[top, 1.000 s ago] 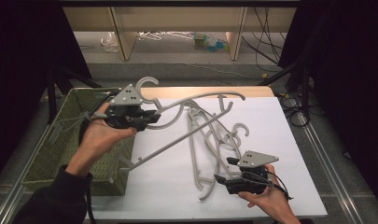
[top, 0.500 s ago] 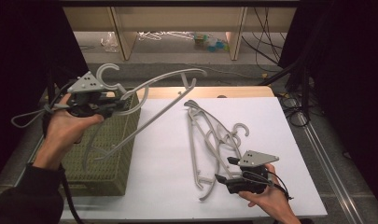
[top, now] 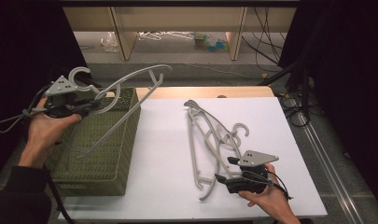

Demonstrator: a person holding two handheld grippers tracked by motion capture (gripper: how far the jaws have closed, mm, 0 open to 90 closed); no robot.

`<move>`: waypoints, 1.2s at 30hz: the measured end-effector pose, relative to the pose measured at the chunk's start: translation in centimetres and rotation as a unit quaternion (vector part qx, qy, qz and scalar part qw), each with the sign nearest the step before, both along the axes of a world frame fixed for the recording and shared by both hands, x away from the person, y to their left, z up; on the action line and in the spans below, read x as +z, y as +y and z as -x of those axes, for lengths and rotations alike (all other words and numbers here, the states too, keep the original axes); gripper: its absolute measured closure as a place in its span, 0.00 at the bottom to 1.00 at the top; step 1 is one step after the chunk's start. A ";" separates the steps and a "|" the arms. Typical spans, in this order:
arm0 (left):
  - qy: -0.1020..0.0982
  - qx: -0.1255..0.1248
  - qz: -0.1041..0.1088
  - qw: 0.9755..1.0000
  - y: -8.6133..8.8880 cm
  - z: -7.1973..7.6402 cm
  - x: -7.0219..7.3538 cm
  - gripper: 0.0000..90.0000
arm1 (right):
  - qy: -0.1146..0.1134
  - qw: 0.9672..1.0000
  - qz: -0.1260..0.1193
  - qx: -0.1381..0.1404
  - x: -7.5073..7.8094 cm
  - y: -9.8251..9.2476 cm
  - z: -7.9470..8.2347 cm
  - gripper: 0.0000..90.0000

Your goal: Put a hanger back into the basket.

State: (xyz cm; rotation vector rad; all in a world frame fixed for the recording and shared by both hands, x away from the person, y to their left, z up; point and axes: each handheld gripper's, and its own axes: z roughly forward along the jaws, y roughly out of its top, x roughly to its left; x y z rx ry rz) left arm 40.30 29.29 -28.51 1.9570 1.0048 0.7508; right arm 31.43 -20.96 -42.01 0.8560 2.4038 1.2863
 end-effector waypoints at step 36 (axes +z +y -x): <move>0.064 0.101 -0.046 0.992 8.7 -0.3 -7.5 0.90 | 0.008 1.000 0.004 0.001 -0.2 0.1 -0.1 0.30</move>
